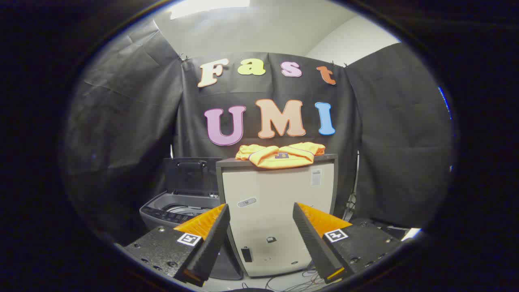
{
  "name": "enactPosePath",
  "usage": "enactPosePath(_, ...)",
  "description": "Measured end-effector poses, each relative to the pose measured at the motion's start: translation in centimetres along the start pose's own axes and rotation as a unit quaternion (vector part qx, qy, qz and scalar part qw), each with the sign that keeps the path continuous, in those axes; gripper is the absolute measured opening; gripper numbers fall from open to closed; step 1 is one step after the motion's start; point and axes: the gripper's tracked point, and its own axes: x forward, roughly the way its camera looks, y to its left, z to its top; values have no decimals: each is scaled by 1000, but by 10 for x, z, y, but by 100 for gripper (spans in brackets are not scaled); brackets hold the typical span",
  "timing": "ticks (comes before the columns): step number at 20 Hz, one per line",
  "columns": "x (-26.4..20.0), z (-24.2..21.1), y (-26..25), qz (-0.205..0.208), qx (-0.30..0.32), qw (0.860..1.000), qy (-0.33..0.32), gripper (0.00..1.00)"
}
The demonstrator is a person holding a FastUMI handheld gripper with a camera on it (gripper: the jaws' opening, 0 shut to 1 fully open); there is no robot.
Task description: Put the clothes into the washing machine and then close the washing machine lid.
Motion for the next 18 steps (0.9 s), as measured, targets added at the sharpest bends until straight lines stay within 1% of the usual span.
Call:
enactPosePath(11, 10, 1, 4, 3, 20, 1000, 9, 95)
enactPosePath(18, 23, 20, 4, -2, 32, 999, 7, 94)
